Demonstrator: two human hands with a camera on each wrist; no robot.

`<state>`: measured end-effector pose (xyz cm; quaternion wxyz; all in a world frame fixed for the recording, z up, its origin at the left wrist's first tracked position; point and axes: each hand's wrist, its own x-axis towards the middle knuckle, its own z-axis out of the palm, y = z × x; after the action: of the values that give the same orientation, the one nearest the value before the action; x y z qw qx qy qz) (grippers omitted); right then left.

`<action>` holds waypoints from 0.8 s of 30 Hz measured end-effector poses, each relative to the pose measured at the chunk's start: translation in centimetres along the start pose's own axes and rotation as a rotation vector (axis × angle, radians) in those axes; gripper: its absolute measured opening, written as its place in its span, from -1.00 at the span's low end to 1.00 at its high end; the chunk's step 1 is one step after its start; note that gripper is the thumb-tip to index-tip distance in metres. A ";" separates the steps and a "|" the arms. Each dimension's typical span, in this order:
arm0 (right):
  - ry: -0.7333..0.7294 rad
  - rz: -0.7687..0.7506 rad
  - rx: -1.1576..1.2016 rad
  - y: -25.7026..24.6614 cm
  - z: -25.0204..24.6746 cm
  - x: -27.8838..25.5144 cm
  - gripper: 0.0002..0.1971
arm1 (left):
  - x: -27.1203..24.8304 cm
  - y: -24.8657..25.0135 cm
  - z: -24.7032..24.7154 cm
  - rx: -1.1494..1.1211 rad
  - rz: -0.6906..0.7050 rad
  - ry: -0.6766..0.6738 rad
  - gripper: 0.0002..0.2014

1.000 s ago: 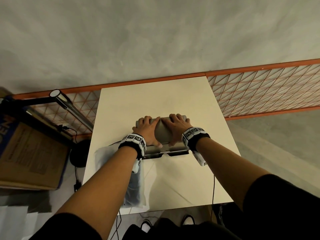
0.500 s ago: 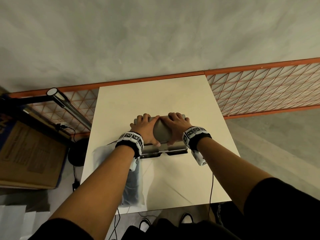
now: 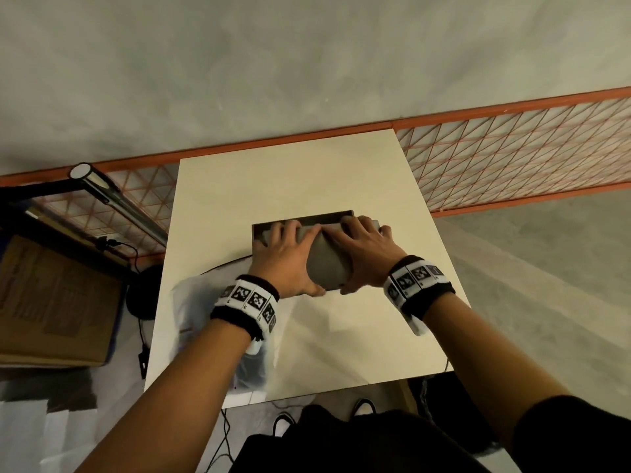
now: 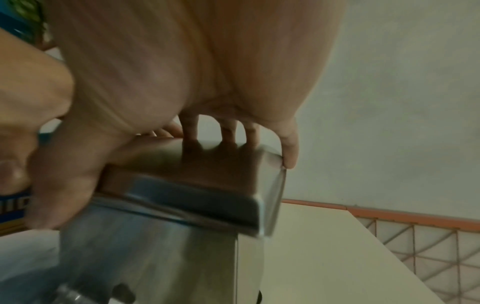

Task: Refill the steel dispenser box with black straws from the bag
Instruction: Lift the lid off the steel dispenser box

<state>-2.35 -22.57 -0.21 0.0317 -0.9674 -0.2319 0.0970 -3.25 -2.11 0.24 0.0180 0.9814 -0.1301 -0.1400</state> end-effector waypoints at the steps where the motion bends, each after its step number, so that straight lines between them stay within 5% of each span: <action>1: -0.019 0.004 0.005 0.2 0.2 -1.4 0.31 | -0.7 1.0 0.2 -0.006 0.019 -0.027 0.28; 11: -0.187 0.116 -0.036 4.6 3.2 -12.9 0.30 | -2.9 11.2 5.2 -0.033 0.200 -0.158 0.26; 20: -0.384 0.095 -0.092 7.9 9.7 -15.4 0.34 | -1.8 15.4 13.2 -0.107 0.244 -0.400 0.28; 24: -0.409 0.099 -0.075 8.7 12.0 -15.7 0.37 | -1.6 16.4 15.0 -0.080 0.239 -0.405 0.28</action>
<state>-14.65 -37.25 -10.19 -0.0569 -0.9382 -0.1892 0.2840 -13.06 -17.56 -12.56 0.0471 0.9095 -0.2404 -0.3358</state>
